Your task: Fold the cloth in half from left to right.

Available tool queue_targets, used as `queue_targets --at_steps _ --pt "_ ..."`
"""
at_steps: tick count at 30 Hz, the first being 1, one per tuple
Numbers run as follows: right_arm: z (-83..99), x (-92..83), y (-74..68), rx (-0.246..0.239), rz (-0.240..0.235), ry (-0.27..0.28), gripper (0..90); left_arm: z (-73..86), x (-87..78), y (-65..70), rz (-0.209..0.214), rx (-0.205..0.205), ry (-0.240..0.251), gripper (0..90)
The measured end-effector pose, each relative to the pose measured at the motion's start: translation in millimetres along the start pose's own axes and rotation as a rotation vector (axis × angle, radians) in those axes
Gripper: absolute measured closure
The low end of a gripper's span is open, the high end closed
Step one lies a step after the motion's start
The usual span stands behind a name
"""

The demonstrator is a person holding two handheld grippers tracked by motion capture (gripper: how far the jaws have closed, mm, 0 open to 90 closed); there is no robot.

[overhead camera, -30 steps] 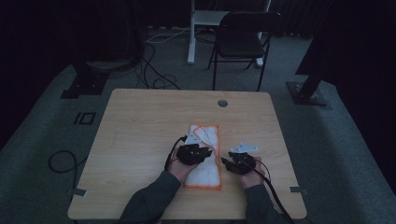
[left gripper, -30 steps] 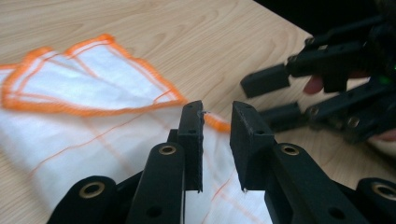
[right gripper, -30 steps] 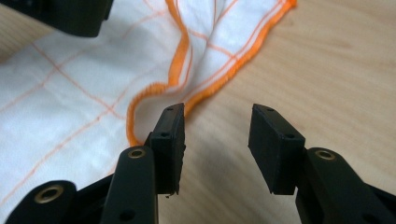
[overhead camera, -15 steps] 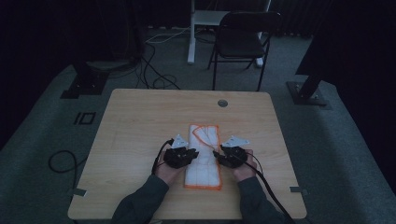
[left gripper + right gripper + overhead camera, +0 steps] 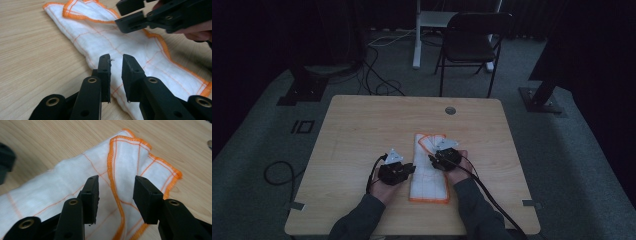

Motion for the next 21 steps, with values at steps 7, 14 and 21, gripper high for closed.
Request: queue_targets --at_steps 7,14,21 --pt "-5.8 7.1 16.4 0.003 0.021 -0.013 83.6 2.8 1.0 0.2 -0.001 -0.002 -0.002 78.0" --pt "-6.0 -5.6 36.7 0.063 0.039 0.011 84.9 3.5 1.8 -1.0 -0.004 -0.005 -0.004 78.0" --pt "0.1 -8.1 51.5 0.108 0.049 0.013 79.1 3.3 2.9 -1.9 -0.007 -0.007 -0.003 78.0"
Point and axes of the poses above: each handheld gripper's, and its own axes: x roughly forward along the jaws, z roughly out of its underside, y roughly to its right, the point moved 7 cm from there along x, roughly forward along the jaws, and after that the axes turned 11 degrees about -z, right-handed, at the moved point
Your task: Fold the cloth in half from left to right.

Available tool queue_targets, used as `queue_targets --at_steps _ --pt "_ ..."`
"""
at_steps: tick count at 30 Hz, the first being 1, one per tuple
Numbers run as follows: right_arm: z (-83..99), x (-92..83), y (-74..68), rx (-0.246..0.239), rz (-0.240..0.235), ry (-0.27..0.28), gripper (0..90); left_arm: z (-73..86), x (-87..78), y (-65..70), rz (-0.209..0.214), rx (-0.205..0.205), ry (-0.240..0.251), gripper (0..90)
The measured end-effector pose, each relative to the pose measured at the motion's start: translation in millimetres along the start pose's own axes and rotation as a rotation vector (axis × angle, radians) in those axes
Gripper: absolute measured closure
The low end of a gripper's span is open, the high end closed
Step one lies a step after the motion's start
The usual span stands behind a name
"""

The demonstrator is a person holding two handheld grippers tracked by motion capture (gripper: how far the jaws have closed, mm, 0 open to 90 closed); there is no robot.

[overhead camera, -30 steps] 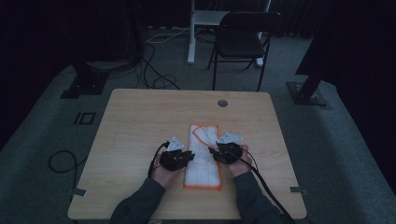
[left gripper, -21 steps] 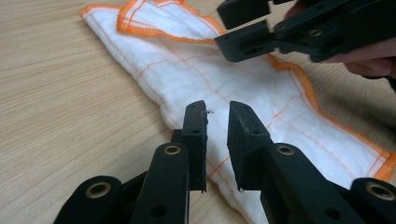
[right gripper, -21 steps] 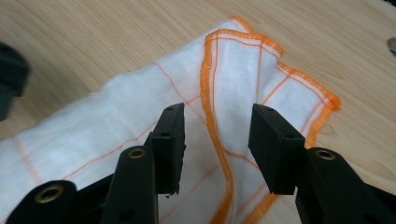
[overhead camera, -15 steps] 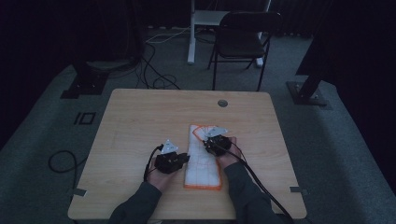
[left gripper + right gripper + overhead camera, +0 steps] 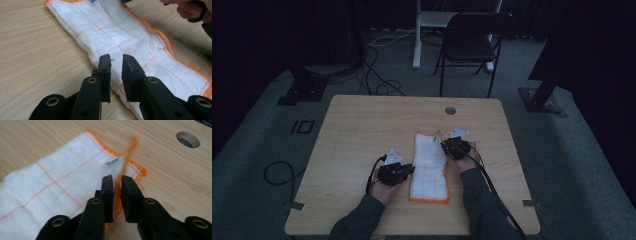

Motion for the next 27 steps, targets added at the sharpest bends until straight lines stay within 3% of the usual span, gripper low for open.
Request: queue_targets --at_steps 5,12,27 --pt "4.7 0.8 12.4 0.025 0.021 -0.01 77.7 0.1 0.8 -2.2 -0.007 -0.001 -0.001 78.0" --pt "8.9 -1.5 17.8 0.041 0.032 -0.008 73.5 -2.8 2.8 -9.5 -0.024 -0.002 0.002 78.5" --pt "11.6 -3.9 16.7 0.05 0.019 0.018 67.3 -17.3 9.9 -29.5 -0.071 -0.006 0.02 78.5"
Point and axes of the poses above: each handheld gripper's, and its own axes: x roughly forward along the jaws, z roughly out of its underside, y roughly to its right, the point moved 7 cm from there along x, roughly forward along the jaws, and after that the axes turned 11 degrees about -z, right-handed, at the moved point
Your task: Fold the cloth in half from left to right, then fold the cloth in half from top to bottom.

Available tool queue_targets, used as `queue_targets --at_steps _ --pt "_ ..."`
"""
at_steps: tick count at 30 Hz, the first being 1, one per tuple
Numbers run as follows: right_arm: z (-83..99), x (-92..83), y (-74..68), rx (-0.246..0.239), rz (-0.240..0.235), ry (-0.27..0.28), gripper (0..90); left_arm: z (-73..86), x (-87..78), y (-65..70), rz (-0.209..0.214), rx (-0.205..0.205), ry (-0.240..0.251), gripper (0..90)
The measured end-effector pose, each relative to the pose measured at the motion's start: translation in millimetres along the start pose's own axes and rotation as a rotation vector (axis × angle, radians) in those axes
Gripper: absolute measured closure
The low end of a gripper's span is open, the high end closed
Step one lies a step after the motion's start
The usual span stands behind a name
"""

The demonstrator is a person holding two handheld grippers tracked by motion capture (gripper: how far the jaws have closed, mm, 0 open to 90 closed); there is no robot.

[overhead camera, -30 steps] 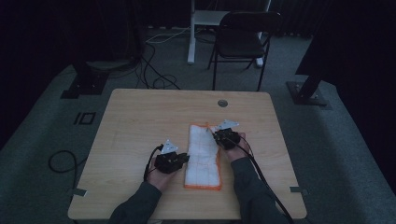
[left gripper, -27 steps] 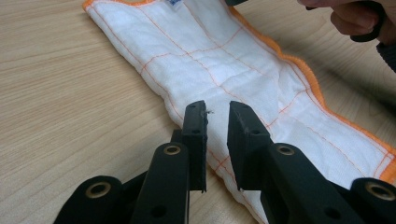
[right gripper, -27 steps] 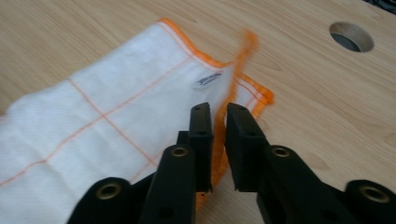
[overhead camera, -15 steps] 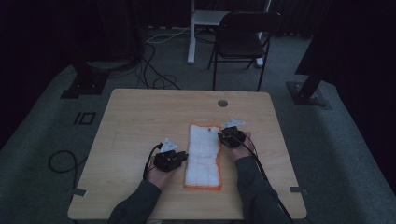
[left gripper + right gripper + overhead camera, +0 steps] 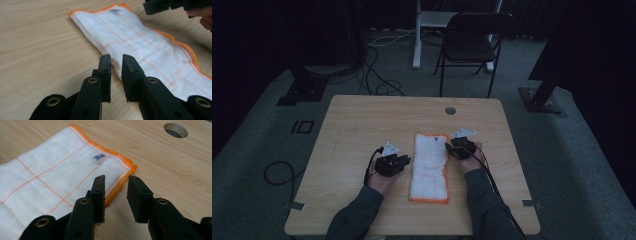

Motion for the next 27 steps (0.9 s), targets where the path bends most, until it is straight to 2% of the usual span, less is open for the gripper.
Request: queue_targets --at_steps 8,17,23,27 --pt "0.4 1.0 -1.9 -0.01 -0.011 0.003 66.3 -11.6 9.7 -7.1 -0.018 0.012 0.004 78.5" --pt "0.4 1.4 0.6 0.002 -0.013 0.01 65.5 -23.3 25.6 -13.3 -0.038 0.013 -0.004 76.5" --pt "1.5 3.4 5.4 0.026 -0.015 0.013 64.8 -34.4 34.7 -16.0 -0.036 0.004 -0.005 71.6" --pt "3.1 6.2 6.2 0.025 -0.015 0.005 64.8 -39.0 43.6 -14.6 -0.04 0.012 -0.017 66.4"
Point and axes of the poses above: each handheld gripper's, and its own axes: x roughly forward along the jaws, z roughly out of its underside, y roughly to its right, the point moved 7 cm from there along x, roughly forward along the jaws, and after that the axes turned 11 degrees about -z, right-handed, at the moved point
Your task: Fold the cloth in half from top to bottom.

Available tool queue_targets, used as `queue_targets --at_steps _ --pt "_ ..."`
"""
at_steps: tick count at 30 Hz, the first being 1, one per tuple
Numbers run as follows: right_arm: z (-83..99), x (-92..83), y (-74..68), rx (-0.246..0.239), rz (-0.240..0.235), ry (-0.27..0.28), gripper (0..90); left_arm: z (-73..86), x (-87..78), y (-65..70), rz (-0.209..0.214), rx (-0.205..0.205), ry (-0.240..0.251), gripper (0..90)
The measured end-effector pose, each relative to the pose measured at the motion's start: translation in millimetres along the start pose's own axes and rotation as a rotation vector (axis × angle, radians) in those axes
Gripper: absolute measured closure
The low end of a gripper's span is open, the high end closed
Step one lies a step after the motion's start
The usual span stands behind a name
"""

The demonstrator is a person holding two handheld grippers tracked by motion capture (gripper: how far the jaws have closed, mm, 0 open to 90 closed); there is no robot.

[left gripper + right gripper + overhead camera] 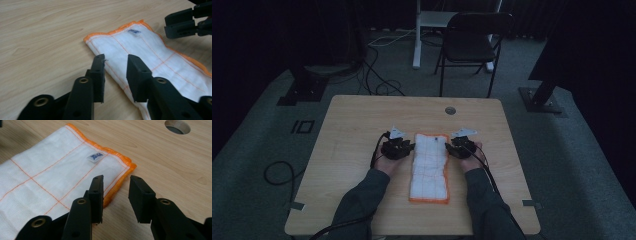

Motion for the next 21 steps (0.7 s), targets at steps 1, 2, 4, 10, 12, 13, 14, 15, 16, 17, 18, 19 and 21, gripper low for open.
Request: queue_targets --at_steps 1,2,4,10,12,13,14,15,16,17,18,19,21 --pt "0.3 0.4 0.1 0.003 0.0 0.0 64.7 -0.7 2.3 0.7 0.0 0.0 0.001 65.4" --pt "0.4 0.6 0.1 0.006 -0.001 0.001 64.7 -0.9 4.5 1.5 0.002 -0.001 -0.003 64.5" --pt "0.3 1.0 0.1 0.007 -0.003 0.003 64.6 -1.0 9.7 3.2 0.002 -0.004 -0.009 62.5" --pt "0.3 1.8 -0.4 0.008 -0.005 0.005 64.4 1.3 22.9 3.6 -0.014 -0.023 -0.042 60.5" --pt "0.7 2.7 -0.2 0.011 -0.006 0.005 64.4 0.9 28.2 5.0 -0.007 -0.034 -0.054 60.4" --pt "1.0 3.1 0.1 0.011 -0.006 0.003 64.3 -0.2 30.7 6.3 -0.002 -0.047 -0.053 59.7" --pt "1.4 3.5 0.4 0.014 -0.006 0.002 64.3 -0.5 32.2 7.0 0.003 -0.053 -0.054 59.5" --pt "1.5 3.9 0.6 0.014 -0.006 0.001 64.3 -0.5 34.0 7.6 0.001 -0.057 -0.06 59.5" --pt "1.8 4.4 0.8 0.013 -0.007 -0.001 64.2 -0.2 36.5 7.1 -0.01 -0.058 -0.068 59.6" --pt "2.0 5.1 1.0 0.013 -0.007 -0.003 64.1 0.2 39.3 6.5 -0.017 -0.061 -0.079 59.6" --pt "1.9 5.8 1.1 0.015 -0.006 -0.003 64.0 0.3 40.5 6.5 -0.016 -0.065 -0.083 62.2" --pt "1.7 6.1 1.0 0.016 -0.007 -0.003 64.0 0.3 42.3 5.6 -0.023 -0.071 -0.091 65.0" --pt "0.9 6.9 0.5 0.017 -0.009 0.001 63.9 0.4 42.7 4.9 -0.024 -0.078 -0.098 78.1"
Point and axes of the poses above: each handheld gripper's, and its own axes: x roughly forward along the jaws, z roughly out of its underside, y roughly to its right, the point moved 7 cm from there along x, roughly forward along the jaws, and after that the axes turned 11 degrees about -z, right-handed, at the moved point
